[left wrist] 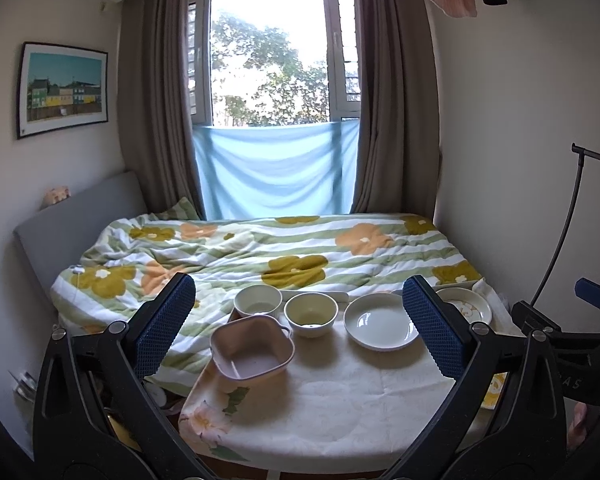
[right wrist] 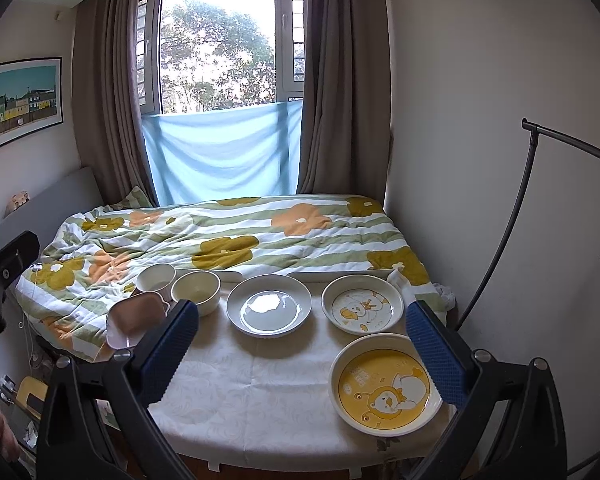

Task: Organize plates and bowls

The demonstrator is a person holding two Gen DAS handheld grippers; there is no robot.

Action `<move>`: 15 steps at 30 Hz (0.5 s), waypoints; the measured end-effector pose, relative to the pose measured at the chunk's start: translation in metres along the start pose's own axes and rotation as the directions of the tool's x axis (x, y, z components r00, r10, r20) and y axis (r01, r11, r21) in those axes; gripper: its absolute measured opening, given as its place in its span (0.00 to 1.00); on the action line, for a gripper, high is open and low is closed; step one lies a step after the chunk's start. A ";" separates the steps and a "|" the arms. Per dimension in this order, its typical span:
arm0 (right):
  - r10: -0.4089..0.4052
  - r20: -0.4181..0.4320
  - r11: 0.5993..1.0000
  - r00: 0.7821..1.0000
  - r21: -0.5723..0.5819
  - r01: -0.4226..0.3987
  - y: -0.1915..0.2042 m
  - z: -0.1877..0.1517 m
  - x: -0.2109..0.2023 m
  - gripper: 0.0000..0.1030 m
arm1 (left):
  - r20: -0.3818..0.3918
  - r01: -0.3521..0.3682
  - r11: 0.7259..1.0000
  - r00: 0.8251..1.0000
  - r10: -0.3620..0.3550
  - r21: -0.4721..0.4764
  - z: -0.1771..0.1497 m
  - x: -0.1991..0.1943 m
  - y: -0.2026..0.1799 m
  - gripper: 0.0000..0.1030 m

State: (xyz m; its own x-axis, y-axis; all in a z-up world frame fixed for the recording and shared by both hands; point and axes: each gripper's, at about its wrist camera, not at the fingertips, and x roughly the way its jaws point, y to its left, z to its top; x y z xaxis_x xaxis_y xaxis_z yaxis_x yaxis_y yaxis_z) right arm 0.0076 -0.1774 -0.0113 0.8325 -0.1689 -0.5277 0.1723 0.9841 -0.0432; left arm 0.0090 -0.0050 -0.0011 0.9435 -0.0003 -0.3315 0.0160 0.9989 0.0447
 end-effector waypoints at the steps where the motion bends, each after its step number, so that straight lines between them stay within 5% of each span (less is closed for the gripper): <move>1: 0.000 0.000 1.000 1.000 0.003 0.000 0.000 -0.001 -0.002 1.00 | 0.002 0.000 1.000 1.000 0.000 -0.002 0.000 -0.001 0.000 1.00; 15: 0.002 0.002 1.000 1.000 -0.002 -0.002 0.003 -0.002 -0.001 1.00 | 0.003 -0.001 1.000 1.000 0.001 -0.001 0.002 -0.002 -0.002 1.00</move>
State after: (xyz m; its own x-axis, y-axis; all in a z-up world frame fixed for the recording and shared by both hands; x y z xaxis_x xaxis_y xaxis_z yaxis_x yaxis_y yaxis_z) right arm 0.0063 -0.1737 -0.0126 0.8341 -0.1666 -0.5259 0.1694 0.9846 -0.0433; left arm 0.0079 -0.0067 0.0011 0.9446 0.0003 -0.3283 0.0152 0.9989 0.0444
